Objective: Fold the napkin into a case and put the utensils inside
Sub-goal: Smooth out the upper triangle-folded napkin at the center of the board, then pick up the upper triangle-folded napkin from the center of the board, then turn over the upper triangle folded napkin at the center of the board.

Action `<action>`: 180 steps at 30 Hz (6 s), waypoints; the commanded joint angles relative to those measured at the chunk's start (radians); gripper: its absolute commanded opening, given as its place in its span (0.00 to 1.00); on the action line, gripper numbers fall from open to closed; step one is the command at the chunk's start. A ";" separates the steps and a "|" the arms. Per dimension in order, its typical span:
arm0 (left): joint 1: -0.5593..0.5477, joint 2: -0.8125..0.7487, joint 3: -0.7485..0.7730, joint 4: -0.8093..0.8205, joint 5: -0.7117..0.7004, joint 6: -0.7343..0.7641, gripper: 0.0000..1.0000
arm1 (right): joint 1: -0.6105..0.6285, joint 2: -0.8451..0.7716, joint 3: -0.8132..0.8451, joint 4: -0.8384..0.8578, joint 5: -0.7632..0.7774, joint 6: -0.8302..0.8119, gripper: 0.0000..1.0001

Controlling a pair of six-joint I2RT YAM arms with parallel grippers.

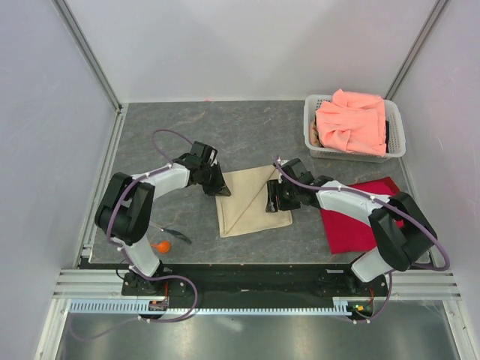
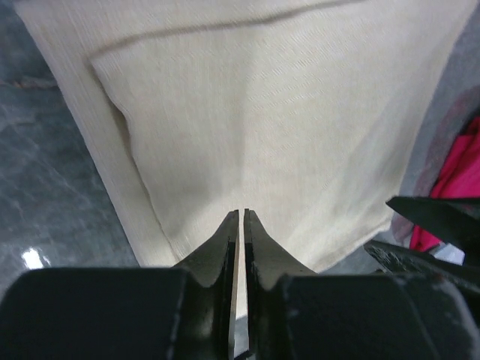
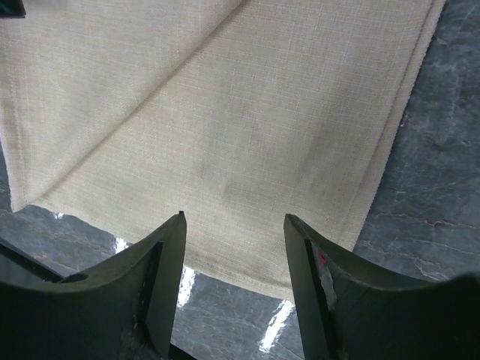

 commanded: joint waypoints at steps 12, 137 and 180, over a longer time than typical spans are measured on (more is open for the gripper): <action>0.004 -0.132 -0.128 0.052 -0.078 -0.036 0.18 | -0.001 0.095 0.009 -0.011 0.318 -0.123 0.60; 0.288 0.036 0.105 0.090 0.178 -0.199 0.02 | 0.513 0.263 0.433 -0.050 0.372 -0.022 0.00; 0.035 0.139 0.505 -0.039 -0.211 0.007 0.02 | 0.323 0.326 -0.140 1.033 -0.348 0.464 0.00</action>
